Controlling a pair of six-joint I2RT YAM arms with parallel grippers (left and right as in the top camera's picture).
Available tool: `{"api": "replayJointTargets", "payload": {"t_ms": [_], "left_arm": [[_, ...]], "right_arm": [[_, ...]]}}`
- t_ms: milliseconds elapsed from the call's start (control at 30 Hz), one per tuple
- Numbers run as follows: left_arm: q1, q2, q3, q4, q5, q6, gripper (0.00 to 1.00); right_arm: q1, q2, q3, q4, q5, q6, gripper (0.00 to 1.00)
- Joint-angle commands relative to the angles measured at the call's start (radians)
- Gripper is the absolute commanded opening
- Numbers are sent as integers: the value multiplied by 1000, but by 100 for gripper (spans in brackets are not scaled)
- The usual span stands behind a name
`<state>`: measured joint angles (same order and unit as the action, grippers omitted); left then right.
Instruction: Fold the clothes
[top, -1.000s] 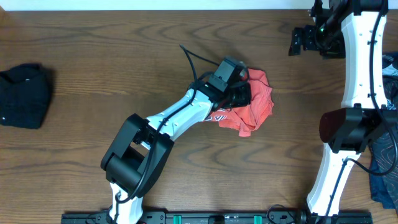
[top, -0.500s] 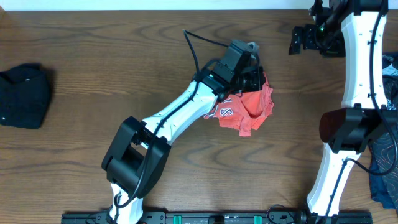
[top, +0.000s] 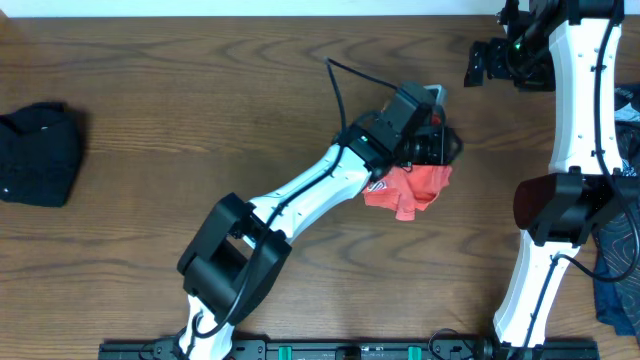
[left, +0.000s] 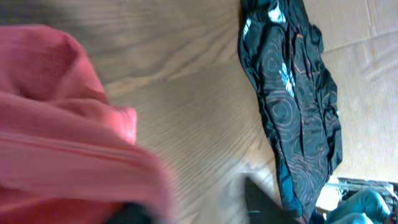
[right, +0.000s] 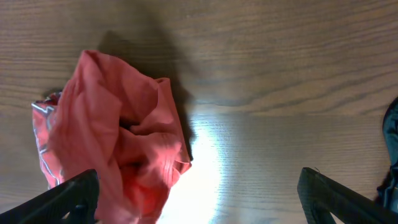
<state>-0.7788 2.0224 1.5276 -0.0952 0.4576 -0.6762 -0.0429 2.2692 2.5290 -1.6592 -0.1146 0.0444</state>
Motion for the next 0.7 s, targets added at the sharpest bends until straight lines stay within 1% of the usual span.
{"api": "replayJointTargets", "payload": {"t_ms": [0, 33, 100, 133, 167, 200, 233, 267, 333, 533, 567, 633, 667], "left_arm": [[-3, 42, 27, 3, 11, 9, 81], [-3, 47, 27, 4, 16, 8, 89], [-1, 50, 27, 4, 21, 9, 89], [0, 50, 27, 4, 21, 13, 79], [4, 48, 30, 4, 22, 18, 63], [10, 46, 32, 3, 21, 20, 61], [19, 42, 36, -1, 21, 21, 67], [29, 40, 40, -3, 23, 21, 79], [52, 35, 51, -18, 29, 21, 80], [114, 14, 81, -46, 98, 28, 80], [122, 8, 81, -48, 100, 28, 79], [142, -4, 81, -78, 91, 30, 72], [156, -9, 81, -106, 84, 32, 65]], "right_arm": [[5, -26, -5, -2, -2, 7, 99], [5, -26, -5, -2, -2, 7, 99], [5, -26, -5, -2, -2, 7, 99], [5, -26, -5, -2, -2, 7, 99], [5, -26, -5, -2, -2, 7, 99], [5, -26, -5, -3, -2, 7, 99], [5, -26, -5, -3, -2, 7, 99], [5, -26, -5, -5, -2, 7, 99], [5, -26, -5, -9, -2, 7, 99], [5, -26, -5, -9, -2, 7, 99], [5, -26, -5, -9, -2, 7, 99], [5, -26, -5, -9, -2, 7, 99], [5, -26, -5, -9, -2, 7, 99]]}}
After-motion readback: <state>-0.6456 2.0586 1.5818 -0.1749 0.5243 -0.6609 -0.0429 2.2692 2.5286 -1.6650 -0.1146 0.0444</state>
